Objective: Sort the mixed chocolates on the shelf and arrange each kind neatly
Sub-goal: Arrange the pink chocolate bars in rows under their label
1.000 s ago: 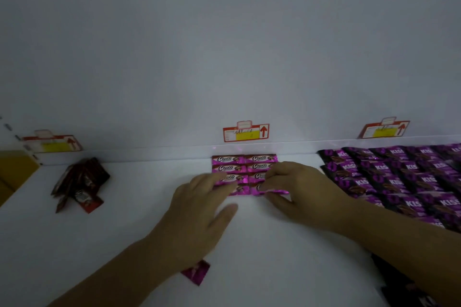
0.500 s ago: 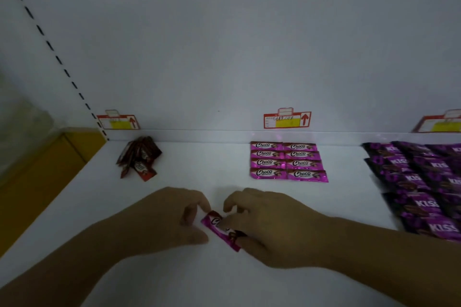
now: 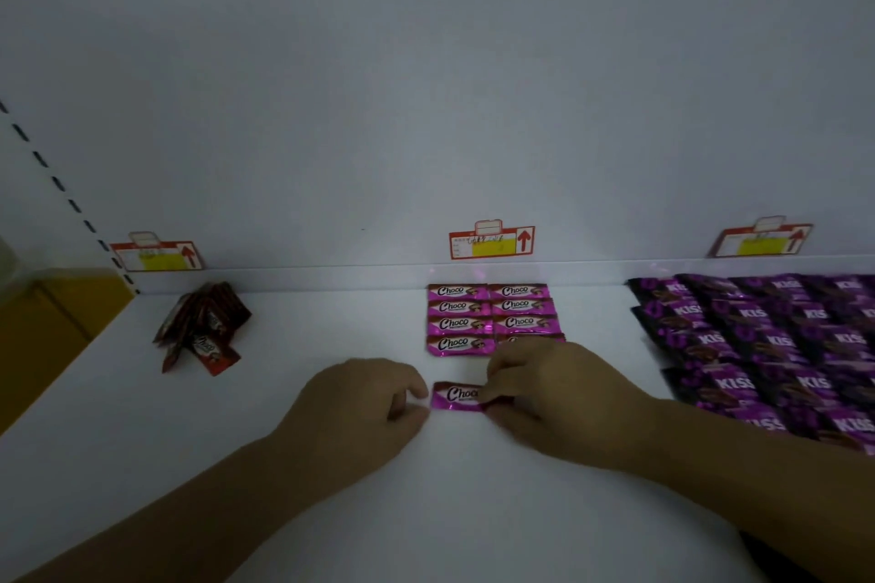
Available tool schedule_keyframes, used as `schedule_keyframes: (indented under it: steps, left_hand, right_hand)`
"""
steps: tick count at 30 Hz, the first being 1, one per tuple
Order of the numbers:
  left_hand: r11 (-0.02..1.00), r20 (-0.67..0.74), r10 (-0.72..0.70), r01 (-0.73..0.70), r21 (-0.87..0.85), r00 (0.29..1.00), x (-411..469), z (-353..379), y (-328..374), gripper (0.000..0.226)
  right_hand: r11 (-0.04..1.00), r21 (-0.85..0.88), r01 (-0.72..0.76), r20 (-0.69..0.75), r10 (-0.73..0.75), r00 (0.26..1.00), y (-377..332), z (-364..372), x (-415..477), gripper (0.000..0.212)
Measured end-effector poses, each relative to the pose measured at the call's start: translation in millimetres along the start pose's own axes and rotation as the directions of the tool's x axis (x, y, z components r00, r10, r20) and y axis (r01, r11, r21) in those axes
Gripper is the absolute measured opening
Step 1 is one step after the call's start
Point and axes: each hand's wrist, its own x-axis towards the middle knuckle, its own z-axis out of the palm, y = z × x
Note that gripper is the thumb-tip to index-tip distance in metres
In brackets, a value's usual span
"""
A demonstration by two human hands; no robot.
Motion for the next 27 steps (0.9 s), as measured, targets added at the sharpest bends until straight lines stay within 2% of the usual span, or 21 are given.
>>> schedule_keyframes:
  steps: [5,9,16,27]
  left_hand:
    - [0.996,-0.054,-0.09,0.089,-0.01,0.994,18,8,6,0.031]
    - [0.991,-0.115,-0.124,0.117,-0.066,0.986,19,12,3,0.031]
    - [0.982,-0.121,-0.141,0.123,-0.146,0.983,19,15,-3,0.024]
    - [0.98,-0.156,-0.14,0.114,-0.164,0.978,21,17,-4,0.021]
  right_hand:
    - [0.998,-0.006,-0.07,-0.076,0.069,0.995,16,4,7,0.017]
    - [0.998,0.006,-0.07,-0.064,0.07,0.996,19,7,12,0.018]
    - [0.997,-0.002,-0.08,-0.02,0.08,0.997,21,8,18,0.024]
    - [0.994,0.016,-0.108,0.003,0.108,0.994,19,4,21,0.019]
